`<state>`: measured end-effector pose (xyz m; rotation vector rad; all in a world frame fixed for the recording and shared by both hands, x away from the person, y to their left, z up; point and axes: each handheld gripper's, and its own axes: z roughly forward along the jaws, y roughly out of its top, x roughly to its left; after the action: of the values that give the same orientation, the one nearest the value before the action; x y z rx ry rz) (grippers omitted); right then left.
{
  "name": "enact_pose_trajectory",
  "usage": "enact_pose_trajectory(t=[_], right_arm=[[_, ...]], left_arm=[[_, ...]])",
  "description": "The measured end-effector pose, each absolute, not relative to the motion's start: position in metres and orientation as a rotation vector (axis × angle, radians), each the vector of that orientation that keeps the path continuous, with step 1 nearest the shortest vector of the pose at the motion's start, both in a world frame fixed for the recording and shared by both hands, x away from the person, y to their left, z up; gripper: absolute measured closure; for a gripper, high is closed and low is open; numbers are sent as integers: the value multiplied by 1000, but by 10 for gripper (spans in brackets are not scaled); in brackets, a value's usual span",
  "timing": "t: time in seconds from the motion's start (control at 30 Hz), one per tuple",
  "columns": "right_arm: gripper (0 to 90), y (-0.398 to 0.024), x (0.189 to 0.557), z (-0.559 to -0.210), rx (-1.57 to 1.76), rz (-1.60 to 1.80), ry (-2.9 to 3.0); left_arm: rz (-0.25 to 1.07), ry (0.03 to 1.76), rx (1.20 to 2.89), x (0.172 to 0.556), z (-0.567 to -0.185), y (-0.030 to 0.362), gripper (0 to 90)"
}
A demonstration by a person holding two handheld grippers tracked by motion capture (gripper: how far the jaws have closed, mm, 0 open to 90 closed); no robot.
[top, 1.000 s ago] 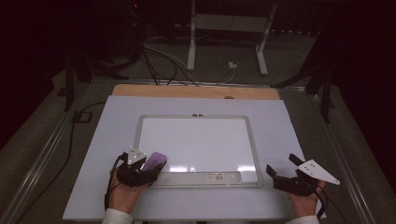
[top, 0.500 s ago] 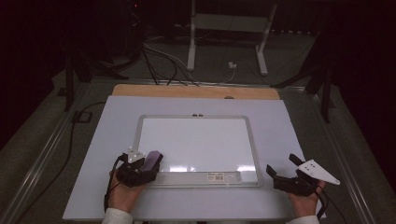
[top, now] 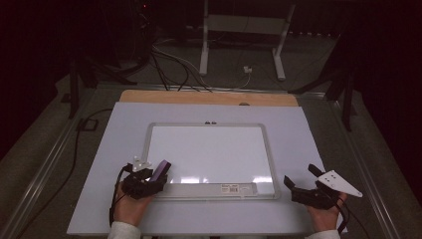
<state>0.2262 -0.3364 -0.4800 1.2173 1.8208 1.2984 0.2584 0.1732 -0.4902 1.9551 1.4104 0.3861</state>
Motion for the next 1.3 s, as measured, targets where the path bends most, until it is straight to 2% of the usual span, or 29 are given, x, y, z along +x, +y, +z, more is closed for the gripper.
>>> enact_pose_trajectory(t=[0.17, 0.27, 1.1, 1.17, 1.27, 1.3], right_arm=[[1, -336, 226, -480, 1217, 1298, 1821], [1, -336, 226, -480, 1216, 1298, 1822], [1, -336, 226, -480, 1215, 1297, 1820], [1, -336, 226, -480, 1211, 1296, 1822], [1, -336, 226, -479, 1212, 1297, 1822], [1, -336, 226, -479, 1213, 1299, 1821]], left_arm=[[425, 1455, 1894, 256, -487, 178, 565], [443, 1490, 1861, 255, -487, 180, 610], [591, 1680, 1713, 266, -488, 180, 637], [590, 1663, 1698, 267, -489, 183, 605], [624, 1574, 1649, 263, -484, 190, 360], [640, 1518, 1638, 260, -480, 193, 312]])
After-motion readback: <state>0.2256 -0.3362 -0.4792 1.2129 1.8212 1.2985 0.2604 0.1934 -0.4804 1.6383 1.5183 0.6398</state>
